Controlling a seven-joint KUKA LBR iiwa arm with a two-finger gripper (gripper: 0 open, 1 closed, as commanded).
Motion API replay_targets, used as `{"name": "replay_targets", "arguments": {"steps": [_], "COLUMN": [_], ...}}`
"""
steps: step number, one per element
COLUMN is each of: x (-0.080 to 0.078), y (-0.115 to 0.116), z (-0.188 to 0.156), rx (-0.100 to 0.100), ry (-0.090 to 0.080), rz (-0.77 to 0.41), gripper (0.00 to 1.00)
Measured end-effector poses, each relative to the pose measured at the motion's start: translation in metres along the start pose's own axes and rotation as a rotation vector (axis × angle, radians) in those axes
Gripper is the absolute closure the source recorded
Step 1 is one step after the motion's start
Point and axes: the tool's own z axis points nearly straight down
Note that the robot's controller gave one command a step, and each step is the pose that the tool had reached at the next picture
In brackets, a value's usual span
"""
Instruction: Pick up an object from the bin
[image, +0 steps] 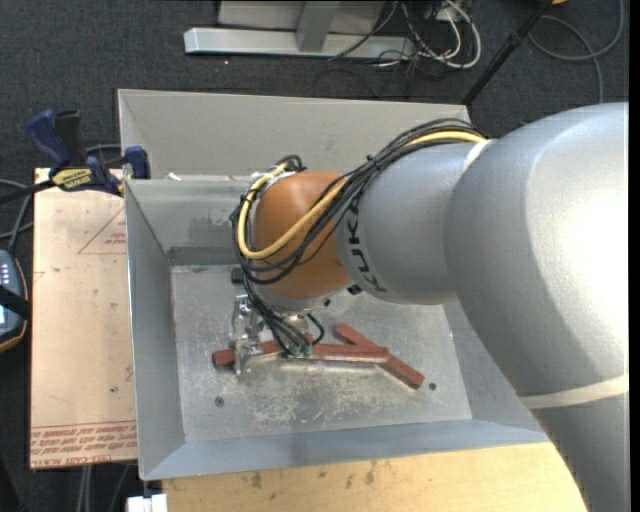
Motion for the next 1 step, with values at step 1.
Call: {"name": "replay_targets", "arguments": {"steps": [1], "x": [0.0071], "y": [-0.0093], "z": [-0.1354], "rx": [0.006], "ry": [0.018], "rz": [0.077], "gripper": [1.00]}}
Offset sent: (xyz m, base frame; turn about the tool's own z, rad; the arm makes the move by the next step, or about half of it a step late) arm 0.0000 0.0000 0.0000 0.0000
